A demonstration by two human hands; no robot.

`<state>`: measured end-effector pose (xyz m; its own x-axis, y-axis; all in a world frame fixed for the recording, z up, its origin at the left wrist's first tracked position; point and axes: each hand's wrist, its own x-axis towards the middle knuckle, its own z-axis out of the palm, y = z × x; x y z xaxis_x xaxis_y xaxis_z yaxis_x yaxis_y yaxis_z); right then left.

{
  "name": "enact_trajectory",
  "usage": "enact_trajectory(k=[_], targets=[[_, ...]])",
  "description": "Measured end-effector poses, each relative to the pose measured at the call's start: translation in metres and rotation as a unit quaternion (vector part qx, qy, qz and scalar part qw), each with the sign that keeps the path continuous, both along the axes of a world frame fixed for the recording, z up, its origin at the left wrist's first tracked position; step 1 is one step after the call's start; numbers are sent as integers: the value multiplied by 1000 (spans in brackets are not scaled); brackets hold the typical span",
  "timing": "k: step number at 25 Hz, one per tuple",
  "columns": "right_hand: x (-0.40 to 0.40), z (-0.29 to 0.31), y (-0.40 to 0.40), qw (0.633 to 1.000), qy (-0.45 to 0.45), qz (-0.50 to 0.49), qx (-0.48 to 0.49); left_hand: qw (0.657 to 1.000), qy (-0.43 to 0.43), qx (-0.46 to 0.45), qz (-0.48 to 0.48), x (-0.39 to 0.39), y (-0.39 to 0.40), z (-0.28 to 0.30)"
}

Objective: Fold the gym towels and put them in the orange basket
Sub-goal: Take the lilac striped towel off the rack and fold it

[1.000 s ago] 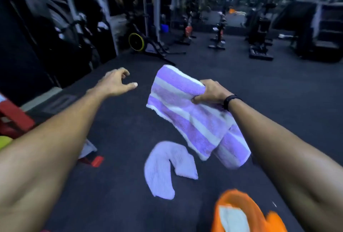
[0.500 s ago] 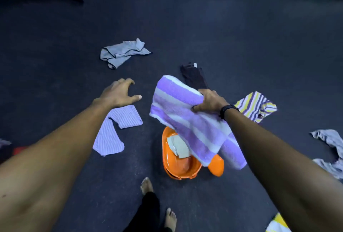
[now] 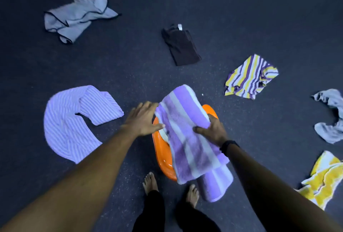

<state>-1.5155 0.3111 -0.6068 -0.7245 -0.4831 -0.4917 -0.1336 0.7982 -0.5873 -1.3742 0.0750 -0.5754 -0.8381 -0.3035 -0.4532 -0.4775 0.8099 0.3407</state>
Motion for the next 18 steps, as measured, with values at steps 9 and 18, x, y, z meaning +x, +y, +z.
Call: enact_trajectory(k=[9,18], targets=[[20,-300,11,979,-126,-134,-84,993,-48,-12,-109,-37,26,-271],[23,-484,9,978,-197,-63,22,973,-101,-43,-203,-57,63,-445]])
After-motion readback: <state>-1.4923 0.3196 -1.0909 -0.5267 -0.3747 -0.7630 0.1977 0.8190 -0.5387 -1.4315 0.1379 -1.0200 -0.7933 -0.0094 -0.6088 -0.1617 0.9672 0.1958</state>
